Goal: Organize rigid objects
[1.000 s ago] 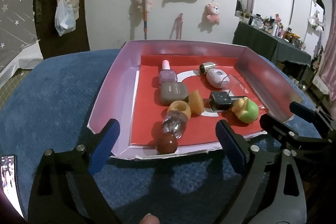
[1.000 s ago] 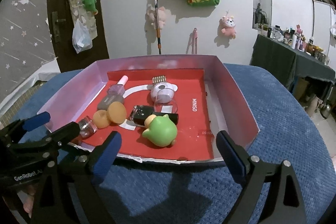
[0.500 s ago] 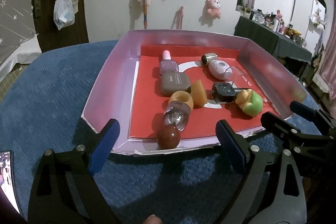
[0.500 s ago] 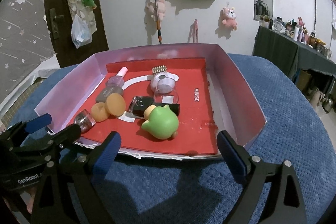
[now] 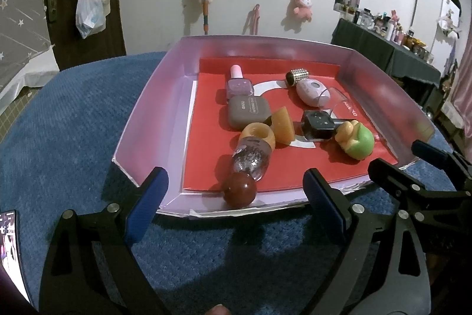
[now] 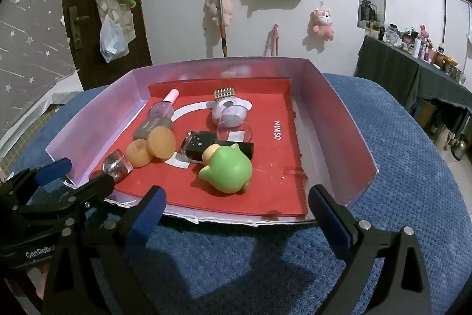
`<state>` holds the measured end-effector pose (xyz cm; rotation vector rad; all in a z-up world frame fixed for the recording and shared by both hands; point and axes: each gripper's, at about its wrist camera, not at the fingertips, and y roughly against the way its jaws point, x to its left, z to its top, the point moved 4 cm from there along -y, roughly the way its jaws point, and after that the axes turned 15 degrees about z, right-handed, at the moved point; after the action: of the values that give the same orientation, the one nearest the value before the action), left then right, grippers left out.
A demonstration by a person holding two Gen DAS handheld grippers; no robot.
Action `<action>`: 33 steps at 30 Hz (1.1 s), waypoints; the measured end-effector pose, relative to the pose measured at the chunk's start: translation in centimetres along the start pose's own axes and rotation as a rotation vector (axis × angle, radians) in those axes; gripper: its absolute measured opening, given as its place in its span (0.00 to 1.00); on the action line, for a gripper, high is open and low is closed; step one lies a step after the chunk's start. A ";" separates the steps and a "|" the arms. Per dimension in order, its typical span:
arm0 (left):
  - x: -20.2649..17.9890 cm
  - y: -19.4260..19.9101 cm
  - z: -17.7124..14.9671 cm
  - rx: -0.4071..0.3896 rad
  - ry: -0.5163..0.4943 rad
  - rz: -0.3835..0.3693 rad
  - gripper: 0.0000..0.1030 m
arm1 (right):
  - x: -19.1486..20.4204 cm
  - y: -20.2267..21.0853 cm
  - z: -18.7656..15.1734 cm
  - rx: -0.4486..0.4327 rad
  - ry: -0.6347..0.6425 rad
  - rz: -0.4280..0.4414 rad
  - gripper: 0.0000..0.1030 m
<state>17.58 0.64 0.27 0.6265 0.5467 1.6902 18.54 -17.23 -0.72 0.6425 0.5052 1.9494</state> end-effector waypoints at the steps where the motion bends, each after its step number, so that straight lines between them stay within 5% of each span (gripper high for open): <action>1: 0.0 0.0 0.0 0.002 0.000 0.000 0.91 | 0.0 0.0 0.0 0.001 0.001 0.000 0.98; 33: 0.5 2.1 0.4 -0.026 -0.007 0.001 0.96 | 0.4 2.8 0.8 -0.049 0.007 0.000 1.00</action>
<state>16.22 0.68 1.99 0.6138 0.5187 1.6927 16.99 -17.98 1.66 0.6047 0.4605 1.9591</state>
